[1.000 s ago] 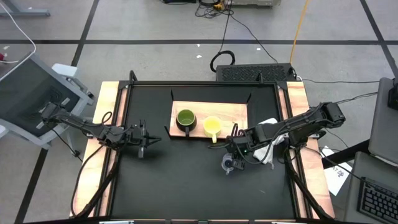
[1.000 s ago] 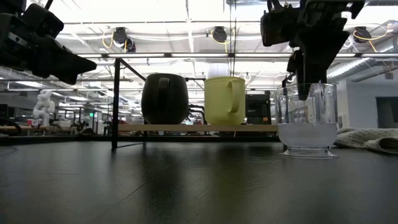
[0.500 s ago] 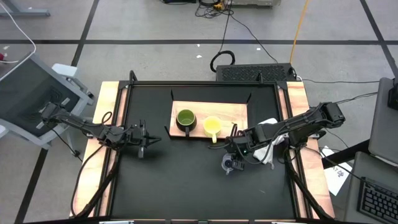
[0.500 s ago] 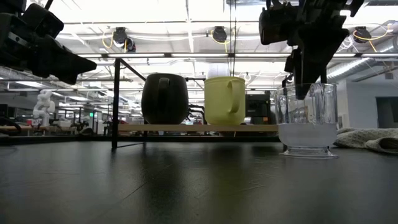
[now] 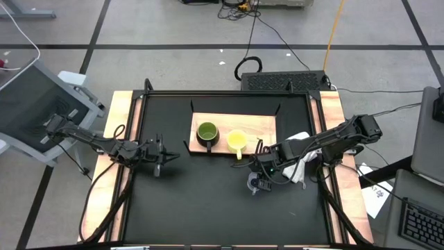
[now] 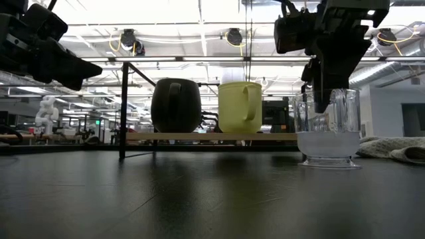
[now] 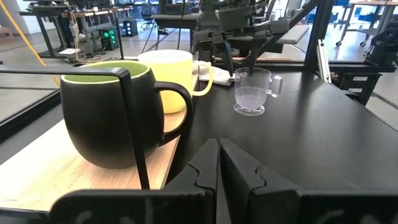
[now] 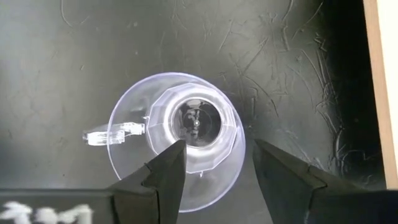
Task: Stack small to large cups/mugs on shelf
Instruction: Put the transparent mug on the shelf
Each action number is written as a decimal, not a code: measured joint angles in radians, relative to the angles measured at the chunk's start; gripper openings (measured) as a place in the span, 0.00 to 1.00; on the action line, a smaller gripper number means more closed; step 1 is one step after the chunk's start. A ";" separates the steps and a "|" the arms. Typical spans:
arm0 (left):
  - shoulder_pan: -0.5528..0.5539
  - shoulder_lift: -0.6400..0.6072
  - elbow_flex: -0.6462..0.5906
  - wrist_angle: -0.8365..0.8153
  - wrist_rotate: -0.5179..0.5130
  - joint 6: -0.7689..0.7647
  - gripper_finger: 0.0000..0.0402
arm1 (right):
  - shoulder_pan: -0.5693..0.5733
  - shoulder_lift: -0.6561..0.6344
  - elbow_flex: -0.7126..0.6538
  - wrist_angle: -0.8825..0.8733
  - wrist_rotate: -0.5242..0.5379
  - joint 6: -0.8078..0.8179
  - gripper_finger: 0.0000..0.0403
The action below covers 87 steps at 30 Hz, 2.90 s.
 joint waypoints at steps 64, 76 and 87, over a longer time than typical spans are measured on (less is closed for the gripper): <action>0.000 0.000 0.000 -0.002 0.002 0.002 0.05 | -0.001 0.000 0.000 0.003 0.036 -0.063 0.00; 0.000 0.000 0.000 -0.002 0.002 0.003 0.05 | -0.001 0.000 0.082 -0.068 0.032 -0.144 0.00; 0.000 0.000 0.000 -0.001 0.002 0.003 0.05 | 0.000 0.000 0.108 -0.118 0.032 -0.215 0.00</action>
